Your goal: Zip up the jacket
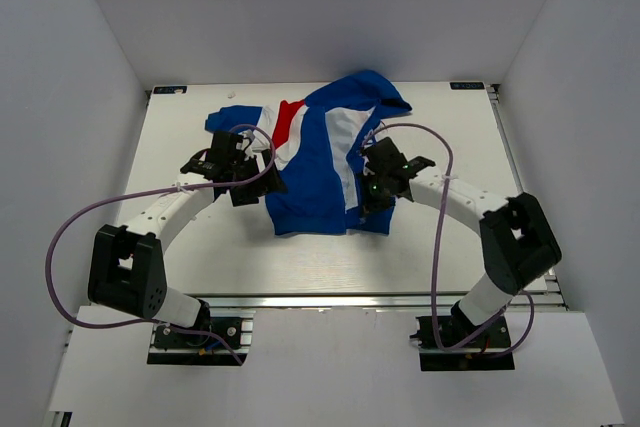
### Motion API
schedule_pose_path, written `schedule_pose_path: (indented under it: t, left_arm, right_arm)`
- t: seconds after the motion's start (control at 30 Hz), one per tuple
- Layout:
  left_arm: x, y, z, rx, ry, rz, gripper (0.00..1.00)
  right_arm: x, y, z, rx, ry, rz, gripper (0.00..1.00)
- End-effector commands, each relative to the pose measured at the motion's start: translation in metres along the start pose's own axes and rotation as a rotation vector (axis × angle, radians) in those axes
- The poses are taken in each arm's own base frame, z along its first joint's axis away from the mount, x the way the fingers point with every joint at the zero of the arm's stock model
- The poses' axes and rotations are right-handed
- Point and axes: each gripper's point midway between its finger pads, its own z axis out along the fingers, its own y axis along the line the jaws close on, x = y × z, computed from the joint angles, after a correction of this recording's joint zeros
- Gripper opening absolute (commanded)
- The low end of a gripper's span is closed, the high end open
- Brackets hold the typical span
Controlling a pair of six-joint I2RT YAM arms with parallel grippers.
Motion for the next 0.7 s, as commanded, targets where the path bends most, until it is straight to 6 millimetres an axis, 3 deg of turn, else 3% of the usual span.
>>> schedule_pose_path:
  t: [0.0, 0.03, 0.13, 0.27, 0.37, 0.53, 0.67]
  left_arm:
    - [-0.005, -0.006, -0.006, 0.017, -0.031, 0.023, 0.98]
    - [-0.004, -0.005, -0.005, 0.018, -0.027, 0.023, 0.98]
    - [-0.003, -0.004, -0.003, 0.015, -0.021, 0.027, 0.98]
    - [0.000, 0.001, -0.001, -0.006, -0.008, 0.022, 0.98]
    - [0.001, 0.004, -0.001, -0.020, -0.005, 0.018, 0.98]
    - [0.004, 0.009, -0.003, -0.046, -0.001, 0.010, 0.98]
    - [0.012, 0.016, 0.002, -0.063, 0.020, 0.001, 0.98]
  right_arm:
    - [-0.013, -0.036, -0.051, 0.260, -0.036, -0.063, 0.00]
    - [-0.016, -0.047, -0.060, 0.342, -0.046, -0.080, 0.00]
    - [-0.023, -0.054, -0.082, 0.477, -0.048, -0.137, 0.00]
    - [-0.026, -0.043, -0.090, 0.589, -0.025, -0.237, 0.00]
    - [-0.020, -0.022, -0.078, 0.627, 0.018, -0.329, 0.00]
    - [0.009, 0.029, -0.029, 0.527, 0.098, -0.497, 0.00]
    - [0.020, 0.045, 0.005, 0.439, 0.129, -0.497, 0.02]
